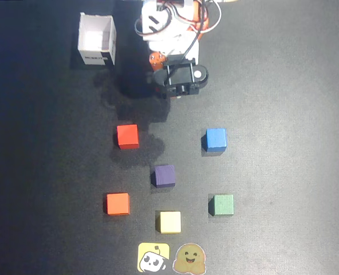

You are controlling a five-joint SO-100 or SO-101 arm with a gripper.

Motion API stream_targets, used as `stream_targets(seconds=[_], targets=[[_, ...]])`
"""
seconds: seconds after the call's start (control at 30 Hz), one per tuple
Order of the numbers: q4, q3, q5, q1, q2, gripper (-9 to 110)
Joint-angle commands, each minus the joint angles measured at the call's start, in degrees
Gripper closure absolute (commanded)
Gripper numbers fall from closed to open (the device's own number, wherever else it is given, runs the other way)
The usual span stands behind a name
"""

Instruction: Put the red cube on top of the orange cube.

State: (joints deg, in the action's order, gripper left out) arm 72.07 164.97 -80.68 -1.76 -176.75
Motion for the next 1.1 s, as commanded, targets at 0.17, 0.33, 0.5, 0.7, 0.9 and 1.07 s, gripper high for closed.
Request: stream_targets(seconds=[0.17,0.33,0.5,0.7,0.9,1.07], targets=[[-1.1,-0.4,-0.4,0.5,-0.4,101],[-2.5,-1.8,-3.3,-0.3,0.4,97],[-6.9,-8.9,-4.0,0.3,15.5,96],[-8.8,-19.9,-4.4,2.2,33.2,89],[-10.0,-23.8,-5.9,4.4,39.6,88],[-12.2,-24.7,-5.9,8.4,44.6,88]])
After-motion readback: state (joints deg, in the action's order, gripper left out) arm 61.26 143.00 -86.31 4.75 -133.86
